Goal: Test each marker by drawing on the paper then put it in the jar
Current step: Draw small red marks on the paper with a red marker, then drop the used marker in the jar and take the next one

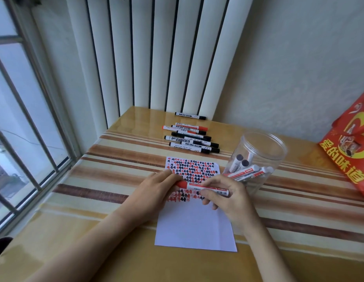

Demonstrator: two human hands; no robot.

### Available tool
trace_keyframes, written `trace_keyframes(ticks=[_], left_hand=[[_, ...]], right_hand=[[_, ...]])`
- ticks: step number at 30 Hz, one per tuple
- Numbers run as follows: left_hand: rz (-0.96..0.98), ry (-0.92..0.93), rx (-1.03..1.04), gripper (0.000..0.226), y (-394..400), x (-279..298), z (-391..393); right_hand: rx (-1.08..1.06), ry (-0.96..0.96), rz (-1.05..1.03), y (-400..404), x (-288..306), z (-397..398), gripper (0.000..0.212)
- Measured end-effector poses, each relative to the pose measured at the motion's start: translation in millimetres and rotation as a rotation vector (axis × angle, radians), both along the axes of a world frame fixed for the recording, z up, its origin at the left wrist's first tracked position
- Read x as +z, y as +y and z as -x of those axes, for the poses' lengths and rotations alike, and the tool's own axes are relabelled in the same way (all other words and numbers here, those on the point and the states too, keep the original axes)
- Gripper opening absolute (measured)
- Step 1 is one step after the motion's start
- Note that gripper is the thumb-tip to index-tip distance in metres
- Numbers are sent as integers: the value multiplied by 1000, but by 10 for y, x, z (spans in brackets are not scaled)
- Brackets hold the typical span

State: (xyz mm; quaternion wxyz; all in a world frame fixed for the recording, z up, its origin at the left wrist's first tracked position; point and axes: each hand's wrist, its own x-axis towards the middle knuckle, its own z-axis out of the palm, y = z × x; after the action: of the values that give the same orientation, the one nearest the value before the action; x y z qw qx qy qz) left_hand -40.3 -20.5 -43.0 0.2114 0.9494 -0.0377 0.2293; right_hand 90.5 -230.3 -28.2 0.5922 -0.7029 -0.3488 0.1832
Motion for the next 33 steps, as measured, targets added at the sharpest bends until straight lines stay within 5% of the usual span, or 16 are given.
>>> trace_keyframes(ticks=[8,13,20,26,29,33], left_hand=[[-161,109,-24,37,-60,45,46],[-112,120,1,8,-66,22,39],[-73,49,-44,9,-75,43,52],[143,-90,-72,23,-88,81,68],[188,-84,-22,21,-42,39,33],[-81,168,188,47,241,-140,-69]], right_hand=[[-24,-181,93,37,-119,90,18],[-56,-196,75,54,-120,144,12],[-22,-163,99,36,22,205,16],[5,-138,-307,84,424,291,9],[-137,-294,-426,54,709,289,15],[-516,-712,-521,-201,1171,3,25]])
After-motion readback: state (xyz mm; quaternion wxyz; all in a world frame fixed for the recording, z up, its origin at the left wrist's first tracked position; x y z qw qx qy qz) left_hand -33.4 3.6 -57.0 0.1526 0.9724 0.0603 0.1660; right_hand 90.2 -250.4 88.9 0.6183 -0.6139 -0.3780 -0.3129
